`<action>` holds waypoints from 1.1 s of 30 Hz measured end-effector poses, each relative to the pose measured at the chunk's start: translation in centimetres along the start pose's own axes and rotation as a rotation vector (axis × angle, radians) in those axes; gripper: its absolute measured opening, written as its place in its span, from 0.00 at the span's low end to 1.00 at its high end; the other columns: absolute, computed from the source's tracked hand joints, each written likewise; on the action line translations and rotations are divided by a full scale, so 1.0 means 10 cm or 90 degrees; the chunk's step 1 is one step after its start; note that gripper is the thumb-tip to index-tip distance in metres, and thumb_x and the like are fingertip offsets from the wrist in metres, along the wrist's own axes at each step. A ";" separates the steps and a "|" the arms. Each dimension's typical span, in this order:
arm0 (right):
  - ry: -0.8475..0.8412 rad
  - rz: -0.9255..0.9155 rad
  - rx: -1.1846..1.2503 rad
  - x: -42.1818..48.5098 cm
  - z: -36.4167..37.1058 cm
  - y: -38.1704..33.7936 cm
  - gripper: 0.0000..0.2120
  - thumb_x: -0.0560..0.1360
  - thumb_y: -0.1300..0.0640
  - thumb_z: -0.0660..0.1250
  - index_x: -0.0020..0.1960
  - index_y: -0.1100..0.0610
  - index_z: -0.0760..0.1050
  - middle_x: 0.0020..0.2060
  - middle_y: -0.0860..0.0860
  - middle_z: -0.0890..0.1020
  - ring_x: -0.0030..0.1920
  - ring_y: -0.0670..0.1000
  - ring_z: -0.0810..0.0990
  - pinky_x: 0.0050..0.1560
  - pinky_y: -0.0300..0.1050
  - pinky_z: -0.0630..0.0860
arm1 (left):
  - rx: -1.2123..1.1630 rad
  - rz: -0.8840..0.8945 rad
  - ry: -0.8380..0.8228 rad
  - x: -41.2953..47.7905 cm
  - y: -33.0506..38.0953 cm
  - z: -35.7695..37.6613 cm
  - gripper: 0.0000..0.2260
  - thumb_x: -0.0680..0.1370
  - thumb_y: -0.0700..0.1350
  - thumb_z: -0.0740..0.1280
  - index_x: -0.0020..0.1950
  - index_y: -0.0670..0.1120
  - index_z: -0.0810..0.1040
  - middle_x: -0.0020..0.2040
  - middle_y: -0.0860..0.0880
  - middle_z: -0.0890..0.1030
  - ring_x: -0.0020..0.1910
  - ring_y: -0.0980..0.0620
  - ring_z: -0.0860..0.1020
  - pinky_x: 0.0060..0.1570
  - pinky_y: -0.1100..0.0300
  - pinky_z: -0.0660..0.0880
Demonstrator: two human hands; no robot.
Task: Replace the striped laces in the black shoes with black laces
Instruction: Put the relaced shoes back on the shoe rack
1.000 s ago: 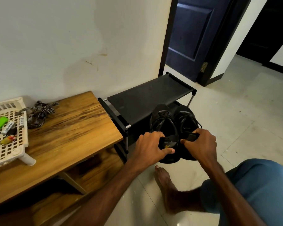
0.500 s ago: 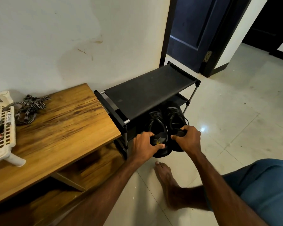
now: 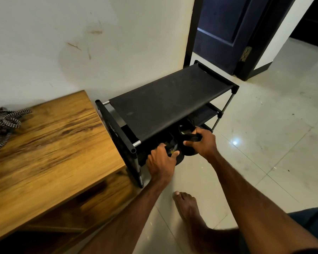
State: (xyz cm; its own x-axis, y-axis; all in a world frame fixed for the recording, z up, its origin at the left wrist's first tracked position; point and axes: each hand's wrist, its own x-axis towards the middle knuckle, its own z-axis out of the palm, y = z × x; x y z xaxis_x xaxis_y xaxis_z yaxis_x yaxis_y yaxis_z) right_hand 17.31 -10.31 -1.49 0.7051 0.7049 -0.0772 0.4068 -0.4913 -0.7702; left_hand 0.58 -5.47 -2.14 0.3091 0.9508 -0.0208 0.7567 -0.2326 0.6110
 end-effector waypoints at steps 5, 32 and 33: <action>-0.047 -0.038 0.020 0.33 0.09 0.06 0.16 0.66 0.60 0.84 0.48 0.60 0.81 0.48 0.53 0.86 0.51 0.55 0.85 0.57 0.54 0.82 | 0.031 -0.015 0.007 0.27 0.02 0.12 0.26 0.74 0.60 0.75 0.66 0.48 0.78 0.58 0.44 0.83 0.58 0.40 0.81 0.53 0.48 0.78; -0.005 -0.062 -0.051 0.54 0.40 0.00 0.21 0.73 0.68 0.75 0.64 0.56 0.78 0.59 0.54 0.81 0.55 0.52 0.80 0.55 0.39 0.76 | 0.142 0.019 -0.076 0.41 0.12 0.12 0.20 0.81 0.57 0.67 0.65 0.45 0.73 0.60 0.42 0.81 0.60 0.40 0.80 0.55 0.47 0.76; 0.000 -0.069 -0.053 0.51 0.40 0.00 0.22 0.73 0.69 0.74 0.65 0.56 0.77 0.61 0.54 0.80 0.58 0.53 0.80 0.56 0.38 0.76 | 0.134 0.017 -0.082 0.40 0.11 0.11 0.20 0.81 0.55 0.67 0.68 0.44 0.71 0.61 0.41 0.81 0.61 0.39 0.79 0.56 0.47 0.76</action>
State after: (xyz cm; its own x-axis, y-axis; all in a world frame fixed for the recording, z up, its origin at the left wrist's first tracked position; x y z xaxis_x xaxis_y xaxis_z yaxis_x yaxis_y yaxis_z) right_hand 18.60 -4.72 -4.44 0.6545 0.7560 0.0033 0.5270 -0.4531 -0.7190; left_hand 3.28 -2.17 -2.41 0.3912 0.9129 -0.1166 0.8464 -0.3072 0.4351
